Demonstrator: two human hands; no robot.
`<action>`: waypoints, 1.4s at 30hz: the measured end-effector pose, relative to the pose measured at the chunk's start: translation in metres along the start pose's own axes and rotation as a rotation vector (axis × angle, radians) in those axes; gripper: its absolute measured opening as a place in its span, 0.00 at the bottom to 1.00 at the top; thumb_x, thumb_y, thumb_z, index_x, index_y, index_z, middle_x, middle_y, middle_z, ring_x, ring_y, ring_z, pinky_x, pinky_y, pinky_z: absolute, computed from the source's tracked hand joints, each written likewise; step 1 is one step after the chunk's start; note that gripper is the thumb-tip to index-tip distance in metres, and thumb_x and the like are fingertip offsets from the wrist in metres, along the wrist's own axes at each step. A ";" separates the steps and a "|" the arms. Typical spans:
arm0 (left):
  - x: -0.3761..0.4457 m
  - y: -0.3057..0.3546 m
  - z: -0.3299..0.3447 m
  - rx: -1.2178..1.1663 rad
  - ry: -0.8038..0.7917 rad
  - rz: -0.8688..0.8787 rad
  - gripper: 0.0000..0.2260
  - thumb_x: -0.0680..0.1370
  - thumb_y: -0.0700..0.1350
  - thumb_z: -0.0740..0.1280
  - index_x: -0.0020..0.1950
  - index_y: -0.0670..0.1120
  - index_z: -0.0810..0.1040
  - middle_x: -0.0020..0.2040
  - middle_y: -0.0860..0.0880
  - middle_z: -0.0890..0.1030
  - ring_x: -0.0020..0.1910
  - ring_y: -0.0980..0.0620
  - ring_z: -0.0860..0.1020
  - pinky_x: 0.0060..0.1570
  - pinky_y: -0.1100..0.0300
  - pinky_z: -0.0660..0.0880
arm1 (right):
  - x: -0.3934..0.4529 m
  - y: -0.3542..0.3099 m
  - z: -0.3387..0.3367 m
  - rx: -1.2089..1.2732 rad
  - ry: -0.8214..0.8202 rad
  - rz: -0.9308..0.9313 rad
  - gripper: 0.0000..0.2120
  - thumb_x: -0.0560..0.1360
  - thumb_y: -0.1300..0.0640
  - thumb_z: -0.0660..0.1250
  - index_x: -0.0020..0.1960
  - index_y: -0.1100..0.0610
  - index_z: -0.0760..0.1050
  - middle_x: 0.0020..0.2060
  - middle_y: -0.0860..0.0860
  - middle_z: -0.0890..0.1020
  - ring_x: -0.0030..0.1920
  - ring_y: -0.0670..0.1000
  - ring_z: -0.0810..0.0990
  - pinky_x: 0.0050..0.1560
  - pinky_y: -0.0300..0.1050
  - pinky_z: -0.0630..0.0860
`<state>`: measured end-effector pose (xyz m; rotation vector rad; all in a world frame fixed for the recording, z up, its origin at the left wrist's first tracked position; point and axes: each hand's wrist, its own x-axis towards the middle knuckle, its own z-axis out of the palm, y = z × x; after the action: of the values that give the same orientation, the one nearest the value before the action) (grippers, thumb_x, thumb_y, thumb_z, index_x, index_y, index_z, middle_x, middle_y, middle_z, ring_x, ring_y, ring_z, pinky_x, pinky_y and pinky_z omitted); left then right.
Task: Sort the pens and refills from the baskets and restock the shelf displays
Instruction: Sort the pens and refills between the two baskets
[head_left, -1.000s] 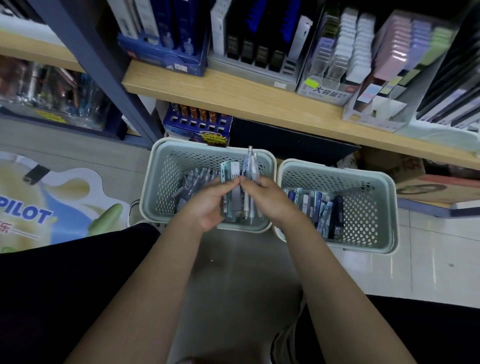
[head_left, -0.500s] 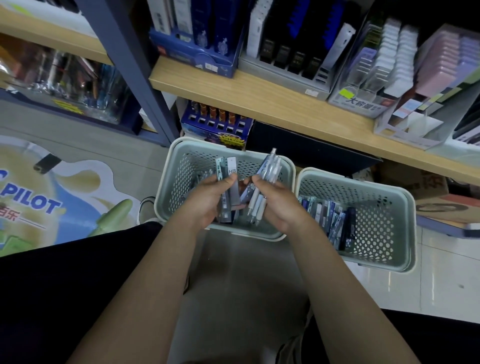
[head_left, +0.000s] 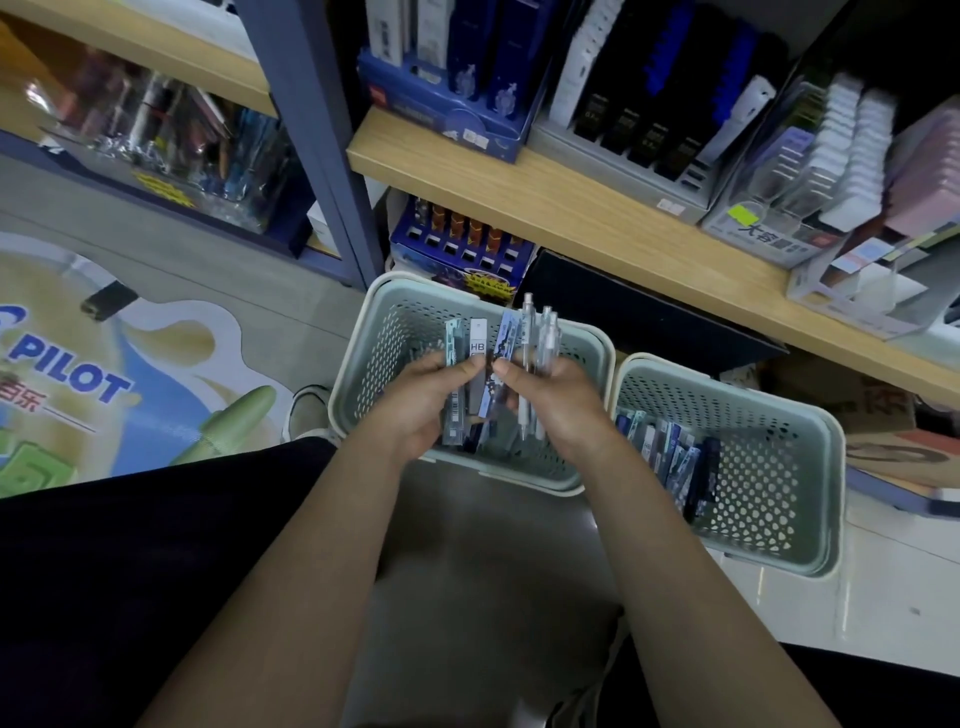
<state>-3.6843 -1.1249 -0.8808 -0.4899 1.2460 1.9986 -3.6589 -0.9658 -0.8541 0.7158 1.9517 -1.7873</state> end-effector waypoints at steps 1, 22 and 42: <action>0.000 0.001 0.002 -0.027 -0.009 -0.013 0.55 0.60 0.57 0.85 0.79 0.42 0.61 0.77 0.41 0.68 0.74 0.41 0.68 0.72 0.37 0.65 | -0.001 -0.001 0.000 0.002 -0.004 -0.006 0.06 0.77 0.53 0.72 0.47 0.56 0.81 0.31 0.51 0.81 0.31 0.48 0.80 0.47 0.48 0.79; -0.003 0.017 -0.040 0.474 0.299 0.177 0.10 0.80 0.45 0.70 0.57 0.40 0.81 0.45 0.48 0.87 0.45 0.48 0.85 0.54 0.49 0.79 | 0.051 0.023 0.022 0.157 -0.111 0.215 0.08 0.80 0.56 0.68 0.53 0.60 0.80 0.43 0.56 0.85 0.43 0.54 0.84 0.56 0.54 0.81; 0.006 -0.002 -0.008 0.400 0.125 0.084 0.11 0.81 0.48 0.69 0.60 0.43 0.81 0.44 0.42 0.84 0.38 0.47 0.82 0.33 0.56 0.78 | 0.024 0.014 0.014 0.312 -0.173 0.091 0.13 0.82 0.48 0.62 0.53 0.56 0.80 0.45 0.53 0.85 0.46 0.55 0.83 0.52 0.45 0.80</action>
<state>-3.6875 -1.1289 -0.8894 -0.3722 1.7195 1.7410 -3.6700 -0.9761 -0.8815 0.7068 1.5247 -2.0461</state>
